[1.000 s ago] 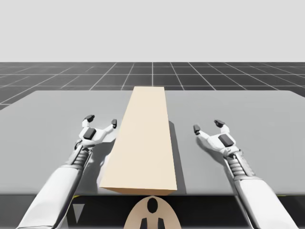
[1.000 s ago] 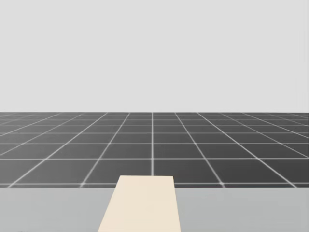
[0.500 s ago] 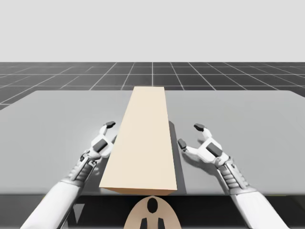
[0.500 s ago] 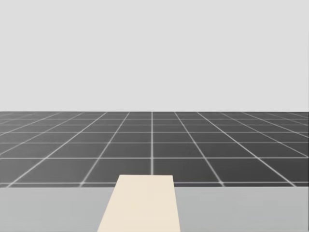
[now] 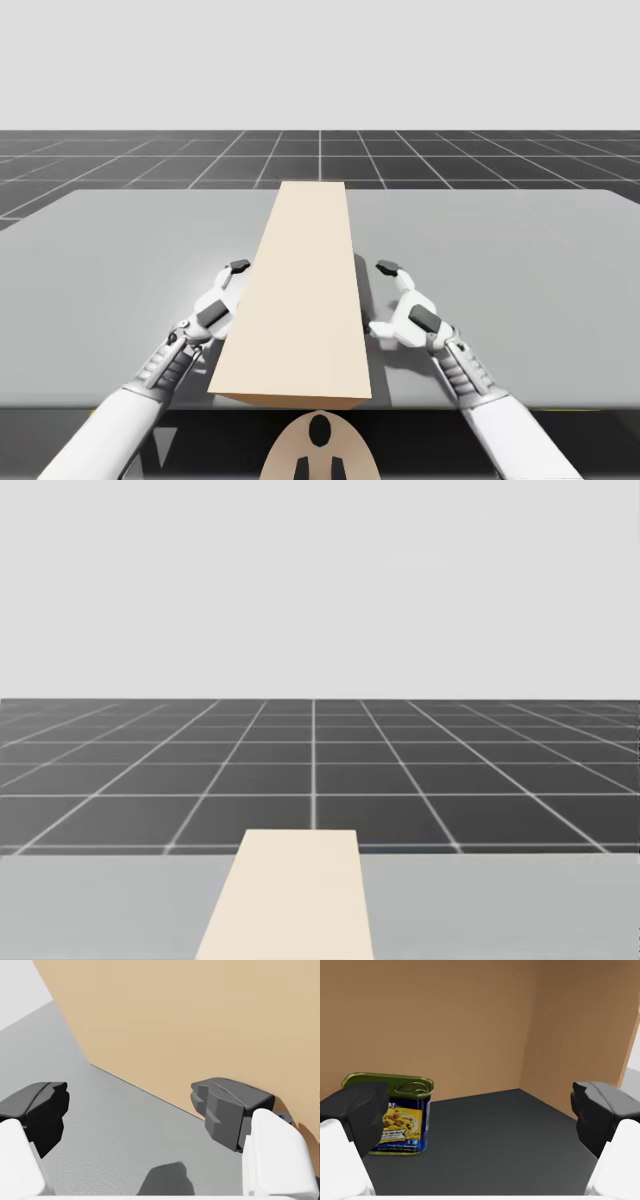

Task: Retrieve the object from inside the box.

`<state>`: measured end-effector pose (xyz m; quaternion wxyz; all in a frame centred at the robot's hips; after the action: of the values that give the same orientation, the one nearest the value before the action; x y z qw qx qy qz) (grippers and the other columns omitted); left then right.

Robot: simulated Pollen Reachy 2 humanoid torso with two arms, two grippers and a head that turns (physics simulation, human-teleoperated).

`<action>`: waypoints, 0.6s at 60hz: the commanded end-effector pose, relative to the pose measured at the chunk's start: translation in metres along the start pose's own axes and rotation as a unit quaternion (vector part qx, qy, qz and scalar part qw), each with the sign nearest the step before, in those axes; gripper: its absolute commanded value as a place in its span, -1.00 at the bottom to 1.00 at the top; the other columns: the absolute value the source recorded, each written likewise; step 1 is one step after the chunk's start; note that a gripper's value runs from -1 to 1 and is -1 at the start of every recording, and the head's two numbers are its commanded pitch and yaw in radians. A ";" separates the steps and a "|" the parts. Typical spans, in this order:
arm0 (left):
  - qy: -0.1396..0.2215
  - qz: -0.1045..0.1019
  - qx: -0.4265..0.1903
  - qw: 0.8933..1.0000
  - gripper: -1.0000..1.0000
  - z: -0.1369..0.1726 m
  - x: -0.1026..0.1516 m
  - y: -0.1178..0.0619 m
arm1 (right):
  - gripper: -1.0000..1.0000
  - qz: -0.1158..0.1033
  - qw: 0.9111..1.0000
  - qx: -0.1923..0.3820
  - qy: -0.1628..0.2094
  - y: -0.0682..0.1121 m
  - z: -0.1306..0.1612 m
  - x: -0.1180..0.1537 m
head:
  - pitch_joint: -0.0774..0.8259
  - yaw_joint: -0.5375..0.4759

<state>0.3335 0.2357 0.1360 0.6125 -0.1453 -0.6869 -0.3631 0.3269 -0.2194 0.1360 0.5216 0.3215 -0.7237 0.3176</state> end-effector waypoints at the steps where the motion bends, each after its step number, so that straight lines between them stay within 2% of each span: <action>1: 0.000 0.006 -0.033 0.999 -1.00 -0.009 -0.003 -0.018 | -1.00 -0.019 0.999 0.044 -0.011 0.010 -0.022 -0.014 | -0.77 0.02; 12: 0.003 0.000 -0.034 0.999 -1.00 -0.010 -0.005 -0.020 | -1.00 -0.050 0.994 0.095 -0.020 0.022 -0.056 -0.033 | -0.75 0.03; 17: 0.004 -0.002 -0.035 0.999 -1.00 -0.010 -0.005 -0.021 | -1.00 -0.075 0.991 0.112 -0.028 0.024 -0.071 -0.045 | -0.73 0.03; 25: 0.004 -0.003 -0.034 0.999 -1.00 -0.010 -0.005 -0.020 | -1.00 -0.094 0.986 0.135 -0.036 0.026 -0.088 -0.062 | -0.70 0.03; 29: 0.004 -0.005 -0.035 0.999 -1.00 -0.010 -0.004 -0.021 | -1.00 -0.114 0.982 0.143 -0.038 0.030 -0.097 -0.072 | -0.69 0.03; 36: 0.004 -0.008 -0.037 0.999 -1.00 -0.009 -0.004 -0.021 | -1.00 -0.125 0.979 0.156 -0.028 0.041 -0.110 -0.088 | -0.67 0.03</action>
<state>0.3342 0.2352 0.1375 0.6029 -0.1351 -0.6872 -0.3820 0.3746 -0.1352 0.0948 0.5075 0.4419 -0.6371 0.3760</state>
